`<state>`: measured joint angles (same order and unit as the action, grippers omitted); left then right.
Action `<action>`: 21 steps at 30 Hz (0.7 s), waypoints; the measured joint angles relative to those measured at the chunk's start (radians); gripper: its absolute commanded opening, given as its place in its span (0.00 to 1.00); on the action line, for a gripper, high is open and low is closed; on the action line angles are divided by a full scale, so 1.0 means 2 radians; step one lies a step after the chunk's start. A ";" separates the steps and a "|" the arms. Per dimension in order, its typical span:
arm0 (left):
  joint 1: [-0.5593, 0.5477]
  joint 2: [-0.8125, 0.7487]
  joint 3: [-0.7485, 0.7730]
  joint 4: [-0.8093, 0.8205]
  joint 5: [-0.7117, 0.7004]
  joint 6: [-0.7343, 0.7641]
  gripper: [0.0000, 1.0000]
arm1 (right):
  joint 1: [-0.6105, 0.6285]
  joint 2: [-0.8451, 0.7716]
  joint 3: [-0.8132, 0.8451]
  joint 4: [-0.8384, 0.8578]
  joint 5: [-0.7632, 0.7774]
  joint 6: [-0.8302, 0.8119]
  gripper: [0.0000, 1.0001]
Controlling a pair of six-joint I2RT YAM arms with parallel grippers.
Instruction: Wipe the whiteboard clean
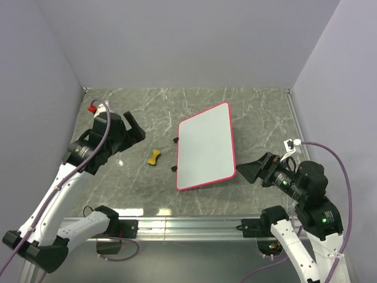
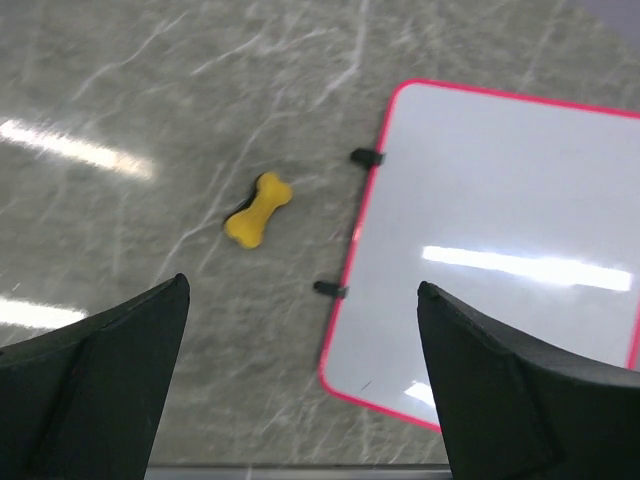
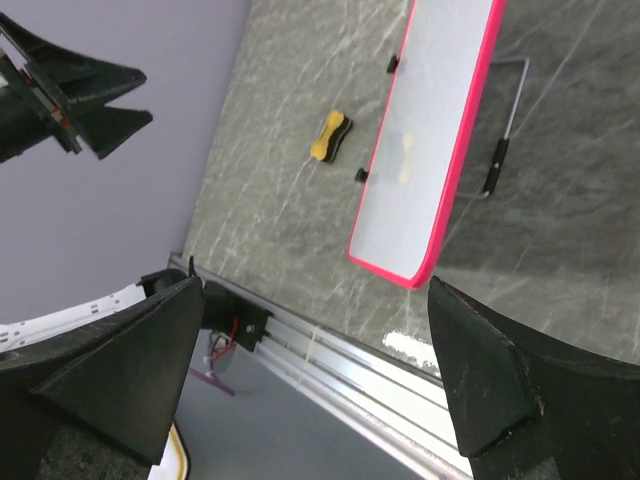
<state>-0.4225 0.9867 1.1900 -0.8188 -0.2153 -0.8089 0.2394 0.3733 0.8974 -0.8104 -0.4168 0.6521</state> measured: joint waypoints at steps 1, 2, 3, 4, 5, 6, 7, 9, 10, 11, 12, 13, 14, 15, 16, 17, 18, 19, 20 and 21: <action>-0.006 -0.006 0.000 -0.021 -0.016 -0.005 0.99 | 0.000 -0.001 -0.006 -0.002 -0.004 0.002 1.00; -0.011 -0.011 0.000 -0.042 -0.029 -0.011 0.99 | 0.000 -0.003 -0.011 -0.002 -0.006 0.004 1.00; -0.015 -0.016 0.000 -0.064 -0.042 -0.016 0.98 | 0.000 -0.008 -0.016 -0.004 -0.009 0.006 1.00; -0.018 -0.022 0.000 -0.079 -0.049 -0.021 0.94 | 0.000 -0.012 -0.019 -0.004 -0.010 0.007 1.00; -0.020 -0.030 0.000 -0.095 -0.056 -0.024 0.99 | 0.000 -0.018 -0.023 -0.005 -0.012 0.009 1.00; -0.020 -0.039 0.000 -0.106 -0.061 -0.025 0.98 | 0.000 -0.024 -0.026 -0.006 -0.014 0.011 1.00; -0.020 -0.052 0.000 -0.115 -0.063 -0.027 0.98 | 0.000 -0.029 -0.027 -0.007 -0.015 0.014 1.00; -0.020 -0.080 0.000 -0.128 -0.063 -0.027 0.98 | 0.000 -0.042 -0.035 -0.007 -0.020 0.020 1.00; -0.020 -0.090 0.000 -0.130 -0.060 -0.027 0.99 | 0.000 -0.049 -0.039 -0.007 -0.022 0.023 1.00; -0.020 -0.109 -0.001 -0.128 -0.048 -0.025 0.99 | 0.000 -0.055 -0.044 -0.006 -0.023 0.026 1.00; -0.020 -0.122 -0.003 -0.124 -0.038 -0.025 0.99 | 0.000 -0.064 -0.050 -0.006 -0.023 0.031 1.00; -0.020 -0.138 -0.009 -0.116 -0.025 -0.025 0.99 | 0.000 -0.070 -0.054 -0.006 -0.024 0.033 1.00; -0.020 -0.155 -0.016 -0.109 -0.011 -0.026 1.00 | 0.000 -0.078 -0.060 -0.006 -0.024 0.036 1.00; -0.020 -0.170 -0.024 -0.102 0.001 -0.026 0.99 | 0.000 -0.084 -0.061 -0.008 -0.024 0.038 1.00; -0.020 -0.181 -0.031 -0.097 0.011 -0.027 0.99 | 0.000 -0.088 -0.062 -0.008 -0.024 0.040 1.00; -0.020 -0.193 -0.041 -0.091 0.024 -0.028 0.99 | 0.000 -0.090 -0.062 -0.008 -0.024 0.041 1.00; -0.020 -0.202 -0.050 -0.085 0.034 -0.030 0.99 | 0.000 -0.092 -0.062 -0.008 -0.024 0.042 1.00; -0.020 -0.208 -0.058 -0.081 0.043 -0.031 0.99 | 0.000 -0.093 -0.062 -0.010 -0.024 0.042 1.00; -0.020 -0.213 -0.066 -0.076 0.051 -0.034 0.99 | 0.000 -0.094 -0.062 -0.012 -0.024 0.042 1.00; -0.020 -0.216 -0.072 -0.072 0.061 -0.036 0.99 | 0.000 -0.095 -0.062 -0.014 -0.023 0.042 1.00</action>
<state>-0.4629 0.5537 1.0454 -0.9638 -0.0929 -0.8810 0.2394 0.1837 0.7742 -0.8383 -0.4633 0.7353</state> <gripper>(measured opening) 0.994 0.995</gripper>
